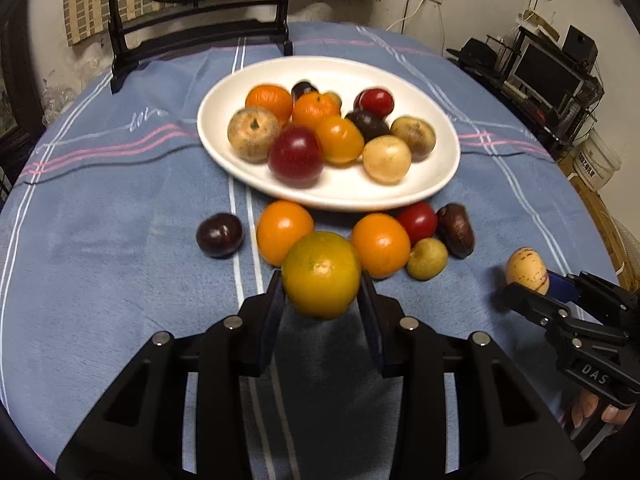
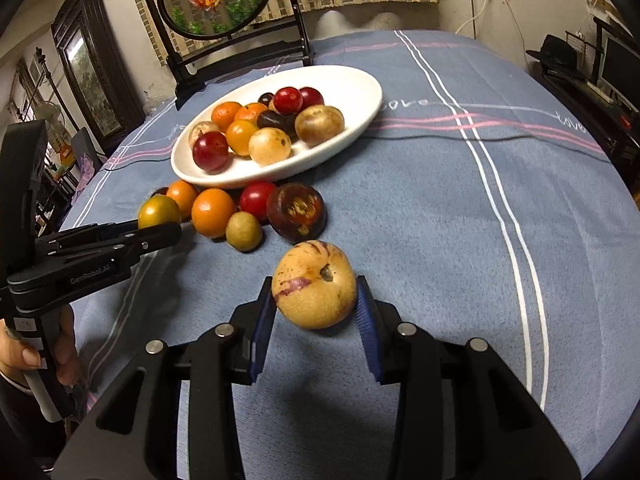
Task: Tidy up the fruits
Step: 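Carry both fruits onto the white plate and open both tools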
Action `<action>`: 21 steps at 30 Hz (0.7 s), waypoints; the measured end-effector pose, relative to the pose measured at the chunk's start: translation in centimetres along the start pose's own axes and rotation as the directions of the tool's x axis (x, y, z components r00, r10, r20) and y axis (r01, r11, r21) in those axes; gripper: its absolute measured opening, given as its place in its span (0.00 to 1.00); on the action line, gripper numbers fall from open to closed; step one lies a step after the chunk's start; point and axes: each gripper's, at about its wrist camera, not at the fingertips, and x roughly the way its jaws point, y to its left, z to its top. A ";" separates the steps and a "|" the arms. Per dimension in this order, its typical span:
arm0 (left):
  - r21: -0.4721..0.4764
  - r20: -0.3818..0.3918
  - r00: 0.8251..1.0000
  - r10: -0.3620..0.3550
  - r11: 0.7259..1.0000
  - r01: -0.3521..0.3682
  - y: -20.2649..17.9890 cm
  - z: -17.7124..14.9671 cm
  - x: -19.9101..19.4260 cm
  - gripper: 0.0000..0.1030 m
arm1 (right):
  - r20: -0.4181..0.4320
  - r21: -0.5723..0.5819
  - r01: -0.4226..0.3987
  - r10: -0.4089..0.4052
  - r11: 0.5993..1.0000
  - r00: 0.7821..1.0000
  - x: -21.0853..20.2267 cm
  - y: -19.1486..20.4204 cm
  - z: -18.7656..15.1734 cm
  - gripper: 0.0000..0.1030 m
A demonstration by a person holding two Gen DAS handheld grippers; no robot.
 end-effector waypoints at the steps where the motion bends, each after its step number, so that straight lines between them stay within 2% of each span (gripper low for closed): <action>1: 0.005 0.009 1.000 0.001 1.000 -0.001 -0.1 0.2 -0.3 0.36 | 0.012 -0.001 -0.001 0.001 1.000 1.000 -0.2 0.1 0.4 0.38; 10: 0.023 0.093 0.996 0.012 1.000 -0.014 0.6 4.3 -2.0 0.36 | 0.109 -0.060 -0.021 0.027 0.998 0.994 -0.7 2.1 5.2 0.38; 16: 0.027 0.115 0.993 0.042 0.999 -0.045 1.3 7.1 -1.0 0.37 | 0.123 -0.067 -0.024 0.032 0.997 0.992 1.6 2.7 9.1 0.38; 21: 0.029 0.115 0.992 0.057 0.998 -0.061 1.4 9.7 1.2 0.37 | 0.109 0.007 -0.001 0.000 1.000 0.994 4.7 1.2 12.9 0.38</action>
